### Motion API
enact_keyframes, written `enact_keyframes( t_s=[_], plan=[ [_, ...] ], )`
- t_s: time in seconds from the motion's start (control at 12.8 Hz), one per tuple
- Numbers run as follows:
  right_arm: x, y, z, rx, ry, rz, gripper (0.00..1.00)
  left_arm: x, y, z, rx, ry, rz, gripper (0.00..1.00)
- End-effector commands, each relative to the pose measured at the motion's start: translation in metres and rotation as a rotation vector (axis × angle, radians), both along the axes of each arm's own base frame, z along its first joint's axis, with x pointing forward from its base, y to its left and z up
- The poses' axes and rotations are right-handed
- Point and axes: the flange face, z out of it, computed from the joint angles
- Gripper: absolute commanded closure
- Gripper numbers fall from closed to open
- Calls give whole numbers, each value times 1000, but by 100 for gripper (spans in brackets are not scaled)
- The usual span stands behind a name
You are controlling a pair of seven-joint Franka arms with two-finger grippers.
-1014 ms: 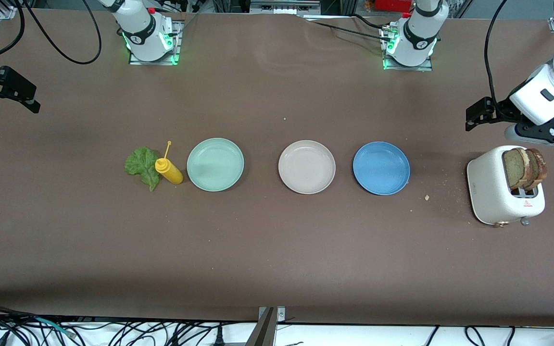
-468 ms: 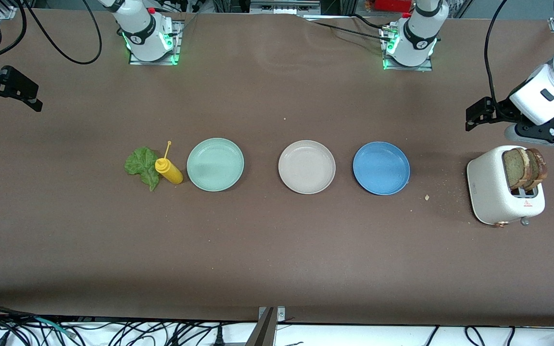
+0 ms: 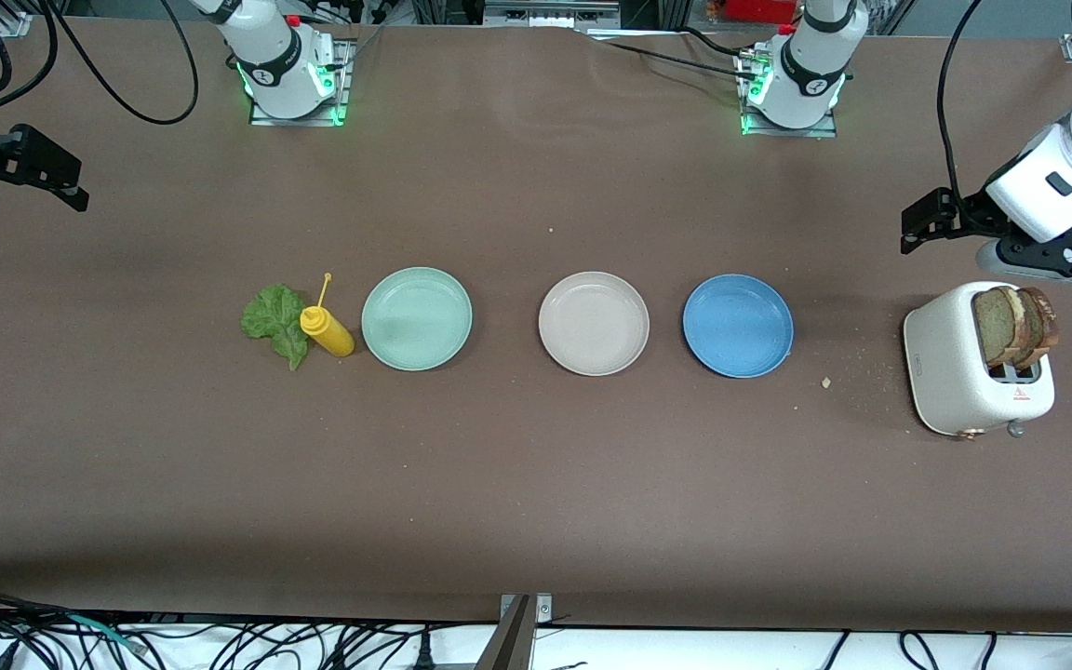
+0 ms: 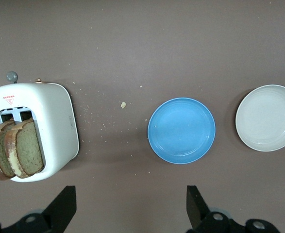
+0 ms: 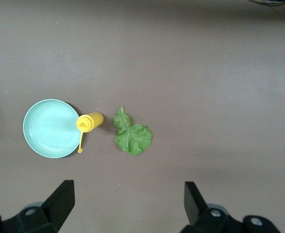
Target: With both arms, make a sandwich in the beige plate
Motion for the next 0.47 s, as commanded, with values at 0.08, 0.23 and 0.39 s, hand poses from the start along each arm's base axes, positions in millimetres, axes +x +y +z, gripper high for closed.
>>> enact_keyframes(
  t_s=[0.08, 0.23, 0.39],
  plan=[
    [-2, 3, 5, 2, 4, 11, 0, -3, 3, 4, 15, -1, -13, 0],
    [-2, 2, 5, 2, 4, 10, 0, -3, 3, 3, 16, 2, -13, 0],
    [-2, 2, 5, 4, 2, 10, 0, -4, 2, 3, 16, 7, -14, 0]
  ],
)
